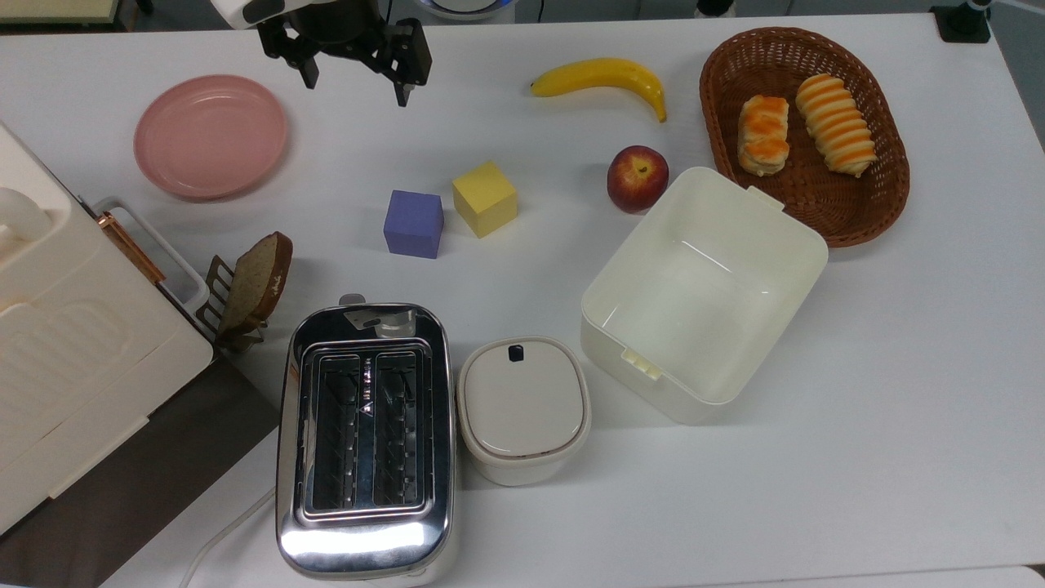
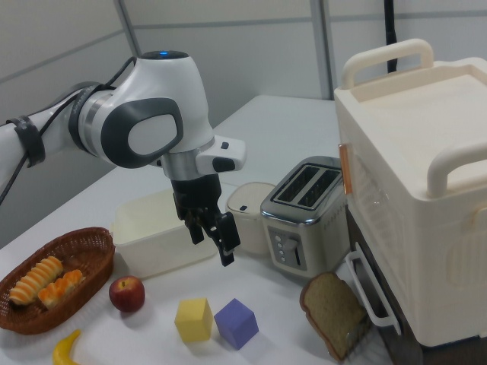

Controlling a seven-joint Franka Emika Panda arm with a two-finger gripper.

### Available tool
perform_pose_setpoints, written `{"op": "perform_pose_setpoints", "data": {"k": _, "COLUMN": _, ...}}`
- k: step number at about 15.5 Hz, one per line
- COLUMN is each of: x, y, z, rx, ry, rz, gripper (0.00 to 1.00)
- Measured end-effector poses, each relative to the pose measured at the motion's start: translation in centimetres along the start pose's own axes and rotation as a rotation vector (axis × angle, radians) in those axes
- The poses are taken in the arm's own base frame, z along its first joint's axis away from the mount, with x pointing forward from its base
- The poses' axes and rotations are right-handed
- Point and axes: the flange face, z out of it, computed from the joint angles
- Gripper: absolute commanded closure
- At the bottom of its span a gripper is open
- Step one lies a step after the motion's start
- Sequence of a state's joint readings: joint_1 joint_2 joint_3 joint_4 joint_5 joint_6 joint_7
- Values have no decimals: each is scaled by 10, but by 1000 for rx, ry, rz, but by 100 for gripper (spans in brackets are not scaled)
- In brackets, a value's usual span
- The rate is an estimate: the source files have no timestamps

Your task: Put the bread on the table

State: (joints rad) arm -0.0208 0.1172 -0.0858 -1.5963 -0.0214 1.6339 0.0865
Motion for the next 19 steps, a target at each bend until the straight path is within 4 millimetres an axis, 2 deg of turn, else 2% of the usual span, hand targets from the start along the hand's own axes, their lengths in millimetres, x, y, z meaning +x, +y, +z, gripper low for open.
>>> {"op": "perform_pose_setpoints", "data": {"k": 7, "x": 6, "y": -1, "z": 12, "rx": -4, "ry": -20, "rz": -1, "gripper": 0}}
{"op": "perform_pose_setpoints", "data": {"k": 14, "x": 7, "y": -3, "z": 15, "rx": -5, "ry": -23, "rz": -4, "gripper": 0}}
{"op": "perform_pose_setpoints", "data": {"k": 19, "x": 9, "y": -16, "z": 22, "rx": -9, "ry": -36, "rz": -24, "gripper": 0}}
